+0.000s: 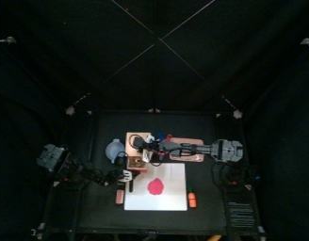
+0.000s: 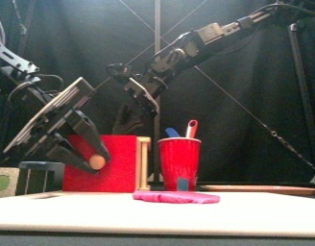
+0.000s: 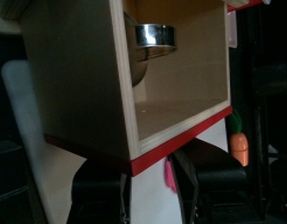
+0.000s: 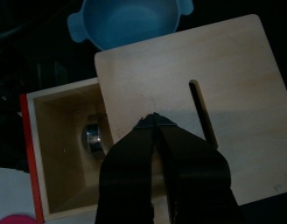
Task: Get the cutter from the drawer then cut the dough then place the extra dough in the bowl
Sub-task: Place the cutter on the board
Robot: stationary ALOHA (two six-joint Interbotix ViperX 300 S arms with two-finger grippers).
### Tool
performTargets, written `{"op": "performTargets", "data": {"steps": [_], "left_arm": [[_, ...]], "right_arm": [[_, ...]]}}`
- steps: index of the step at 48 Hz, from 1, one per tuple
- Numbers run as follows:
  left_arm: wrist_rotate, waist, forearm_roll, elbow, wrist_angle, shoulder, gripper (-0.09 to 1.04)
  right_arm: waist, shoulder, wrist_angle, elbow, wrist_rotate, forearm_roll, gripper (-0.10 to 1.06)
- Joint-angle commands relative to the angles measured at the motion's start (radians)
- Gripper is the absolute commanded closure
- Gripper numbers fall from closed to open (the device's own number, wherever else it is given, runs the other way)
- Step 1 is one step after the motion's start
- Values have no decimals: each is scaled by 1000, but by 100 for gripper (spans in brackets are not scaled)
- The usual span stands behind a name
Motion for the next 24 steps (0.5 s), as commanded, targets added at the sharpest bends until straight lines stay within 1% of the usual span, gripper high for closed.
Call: {"op": "performTargets", "data": {"steps": [1, 6, 10, 24], "left_arm": [[6, -14, 31, -11, 3, -18, 25], [5, -15, 83, -2, 3, -37, 20], [2, -15, 100, 6, 3, -51, 18], [5, -21, 104, 60, 3, -124, 18]], "right_arm": [[3, 29, 32, 12, 3, 0, 94], [3, 29, 32, 12, 2, 0, 94], [3, 29, 32, 11, 2, 0, 94], [5, 32, 28, 12, 2, 0, 94]]}}
